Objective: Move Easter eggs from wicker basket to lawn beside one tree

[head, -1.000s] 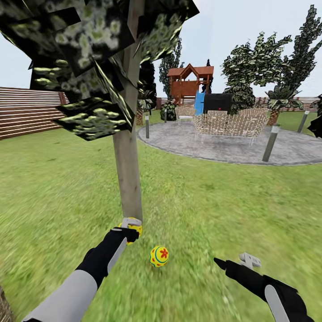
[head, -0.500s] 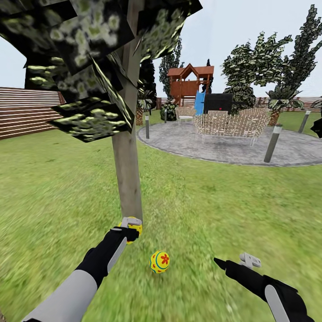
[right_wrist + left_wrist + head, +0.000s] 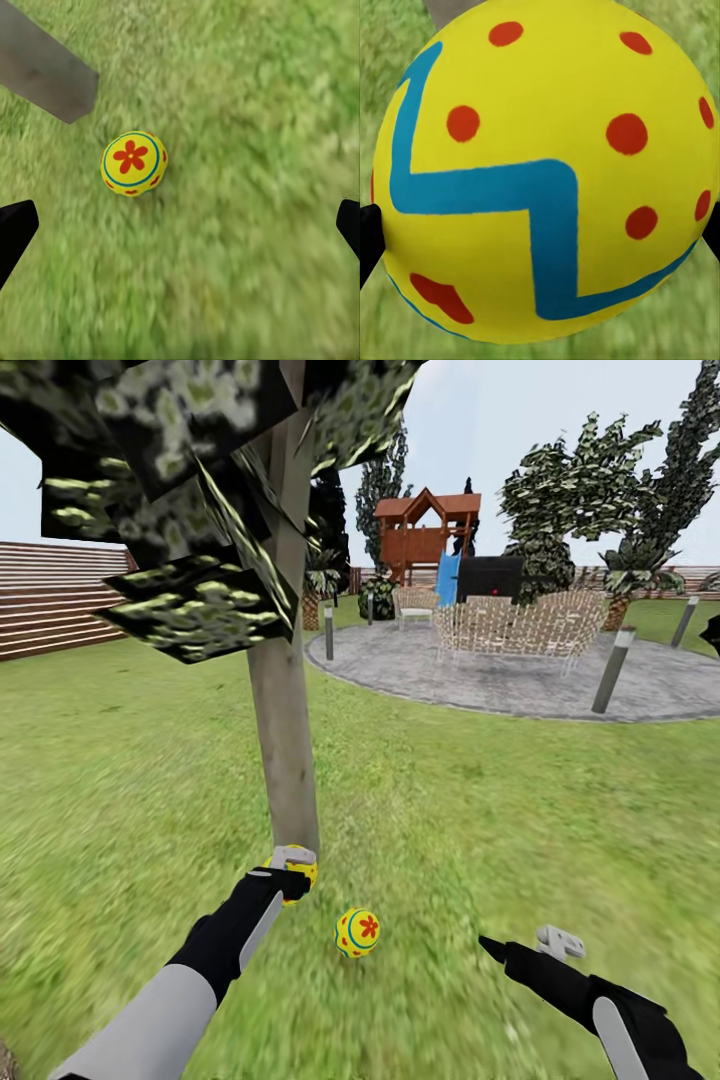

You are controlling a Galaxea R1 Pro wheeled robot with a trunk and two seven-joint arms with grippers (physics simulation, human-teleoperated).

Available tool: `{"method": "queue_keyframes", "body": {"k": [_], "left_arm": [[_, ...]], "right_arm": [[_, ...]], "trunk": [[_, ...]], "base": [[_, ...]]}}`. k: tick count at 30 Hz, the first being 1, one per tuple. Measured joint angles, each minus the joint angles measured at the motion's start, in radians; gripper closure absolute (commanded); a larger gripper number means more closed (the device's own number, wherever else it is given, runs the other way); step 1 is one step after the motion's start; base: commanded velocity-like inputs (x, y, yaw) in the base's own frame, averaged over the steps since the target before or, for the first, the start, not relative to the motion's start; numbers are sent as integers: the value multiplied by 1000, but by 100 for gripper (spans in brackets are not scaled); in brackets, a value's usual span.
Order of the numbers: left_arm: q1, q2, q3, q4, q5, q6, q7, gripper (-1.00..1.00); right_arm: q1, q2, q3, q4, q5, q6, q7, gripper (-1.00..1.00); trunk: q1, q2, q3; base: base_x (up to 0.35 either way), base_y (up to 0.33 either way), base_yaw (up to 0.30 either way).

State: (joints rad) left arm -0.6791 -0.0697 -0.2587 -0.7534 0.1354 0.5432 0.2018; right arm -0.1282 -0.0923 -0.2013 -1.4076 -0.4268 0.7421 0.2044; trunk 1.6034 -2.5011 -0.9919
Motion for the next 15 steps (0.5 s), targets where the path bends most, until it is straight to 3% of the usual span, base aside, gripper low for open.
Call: {"method": "queue_keyframes", "body": {"k": [15], "left_arm": [[0, 0, -1, 0, 0, -1, -2, 100]], "right_arm": [[0, -1, -2, -2, -1, 0, -1, -100]], "trunk": [[7, -4, -58]], "base": [[0, 0, 0]]}}
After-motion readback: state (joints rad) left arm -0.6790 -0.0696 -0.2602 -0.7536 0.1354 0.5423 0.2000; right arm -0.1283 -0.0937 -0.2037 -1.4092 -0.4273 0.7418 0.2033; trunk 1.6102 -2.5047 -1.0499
